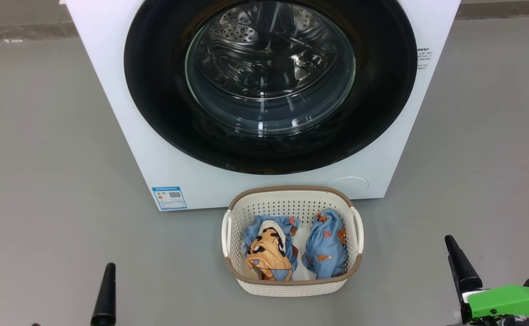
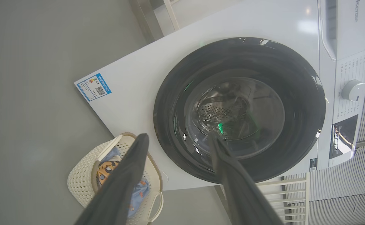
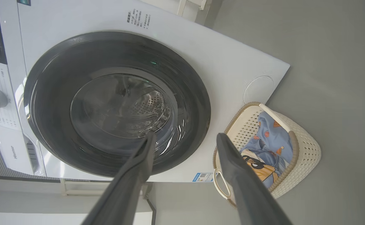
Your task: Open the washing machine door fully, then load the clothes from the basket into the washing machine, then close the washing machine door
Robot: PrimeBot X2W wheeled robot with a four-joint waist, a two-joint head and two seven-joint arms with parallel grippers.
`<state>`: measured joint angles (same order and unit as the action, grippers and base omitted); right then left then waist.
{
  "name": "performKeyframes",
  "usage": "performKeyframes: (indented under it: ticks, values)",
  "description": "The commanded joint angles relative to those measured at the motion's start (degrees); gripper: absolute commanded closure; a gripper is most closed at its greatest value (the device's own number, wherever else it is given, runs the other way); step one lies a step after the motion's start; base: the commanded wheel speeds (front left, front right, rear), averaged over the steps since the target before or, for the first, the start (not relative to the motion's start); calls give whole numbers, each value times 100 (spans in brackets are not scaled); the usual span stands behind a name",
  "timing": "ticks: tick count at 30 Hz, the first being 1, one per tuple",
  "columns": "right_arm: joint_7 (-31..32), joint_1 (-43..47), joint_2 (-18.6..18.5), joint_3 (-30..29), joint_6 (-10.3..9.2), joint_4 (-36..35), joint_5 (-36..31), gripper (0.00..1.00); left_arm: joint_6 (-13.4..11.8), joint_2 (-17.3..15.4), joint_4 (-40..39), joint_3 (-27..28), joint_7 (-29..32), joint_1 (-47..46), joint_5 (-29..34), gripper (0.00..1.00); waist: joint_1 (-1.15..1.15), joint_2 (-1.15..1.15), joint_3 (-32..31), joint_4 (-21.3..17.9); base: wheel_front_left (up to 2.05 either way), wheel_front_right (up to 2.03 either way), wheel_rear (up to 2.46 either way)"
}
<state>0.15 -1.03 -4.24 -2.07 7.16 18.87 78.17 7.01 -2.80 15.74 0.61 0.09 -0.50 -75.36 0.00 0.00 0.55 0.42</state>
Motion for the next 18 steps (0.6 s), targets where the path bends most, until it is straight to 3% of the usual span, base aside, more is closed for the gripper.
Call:
performKeyframes:
  ticks: [1,18]
  values:
    - [-55,-311,-130,51,16,-161,-110,0,14,-102,-193,49,-49,-169,117,0,0,0,1,0,0,0,0]
    - [-340,-415,-275,251,20,-197,-1358,0,21,-121,-283,102,-334,-192,1446,0,0,0,46,-17,0,0,0]
